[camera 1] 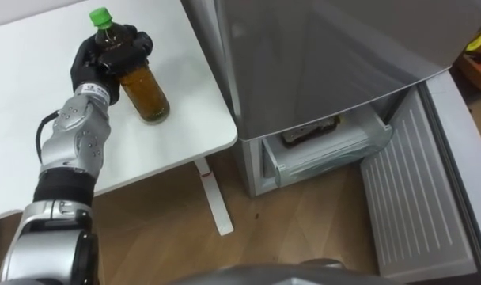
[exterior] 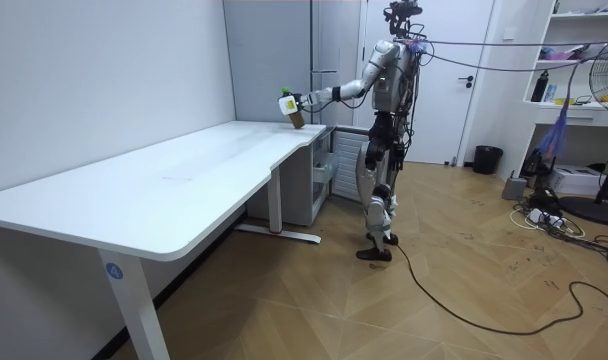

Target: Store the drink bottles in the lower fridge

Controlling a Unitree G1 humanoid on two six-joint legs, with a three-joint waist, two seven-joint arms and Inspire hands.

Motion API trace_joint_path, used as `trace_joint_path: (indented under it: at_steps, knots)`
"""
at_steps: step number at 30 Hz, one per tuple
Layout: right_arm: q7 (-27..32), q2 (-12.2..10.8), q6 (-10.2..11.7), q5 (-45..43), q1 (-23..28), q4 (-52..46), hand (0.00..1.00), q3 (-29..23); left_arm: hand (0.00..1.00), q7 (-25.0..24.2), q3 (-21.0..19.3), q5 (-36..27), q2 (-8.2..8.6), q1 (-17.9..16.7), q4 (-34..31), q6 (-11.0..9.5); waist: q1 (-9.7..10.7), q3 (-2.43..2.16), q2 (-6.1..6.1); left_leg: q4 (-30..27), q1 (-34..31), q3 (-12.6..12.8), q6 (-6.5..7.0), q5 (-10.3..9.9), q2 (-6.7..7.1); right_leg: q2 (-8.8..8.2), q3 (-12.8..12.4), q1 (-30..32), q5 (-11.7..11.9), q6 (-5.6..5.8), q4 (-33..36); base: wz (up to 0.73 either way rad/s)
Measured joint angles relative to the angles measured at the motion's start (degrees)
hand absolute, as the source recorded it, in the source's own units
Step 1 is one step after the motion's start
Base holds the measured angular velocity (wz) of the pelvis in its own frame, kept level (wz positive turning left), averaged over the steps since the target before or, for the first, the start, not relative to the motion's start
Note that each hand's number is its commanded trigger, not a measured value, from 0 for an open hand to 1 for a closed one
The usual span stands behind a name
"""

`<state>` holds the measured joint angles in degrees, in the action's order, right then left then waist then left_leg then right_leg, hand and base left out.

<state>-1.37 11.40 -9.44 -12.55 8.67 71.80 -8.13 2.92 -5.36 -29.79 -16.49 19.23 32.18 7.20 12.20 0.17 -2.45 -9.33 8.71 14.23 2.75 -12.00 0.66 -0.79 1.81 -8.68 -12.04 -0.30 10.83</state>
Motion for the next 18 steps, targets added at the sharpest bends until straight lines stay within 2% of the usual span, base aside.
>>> trace_joint_path:
  at_steps: [9, 18]
  knots:
    - [0.1, 0.0, 0.0, 0.0, -0.7, 0.7, 0.0, 0.1, 1.0, 0.2, 0.1, -1.7, 0.0, 0.0, 0.0, 1.0, 0.0, 0.11, -0.39, 0.0, -0.1, -0.1, 0.0, 0.0, 0.0, 0.0, 0.1, 0.0, 0.0, 0.0, 0.0, 0.0]
    - [-0.5, 0.0, 0.0, -0.3, -1.2, 1.7, 0.0, 0.4, 1.0, -0.5, 0.1, -2.0, 0.0, 0.0, -0.8, 1.0, -0.3, -0.05, -0.03, -0.3, -0.8, -0.4, 0.01, 0.0, 0.01, -0.06, 0.0, 0.5, 0.0, 0.0, 0.0, 0.01]
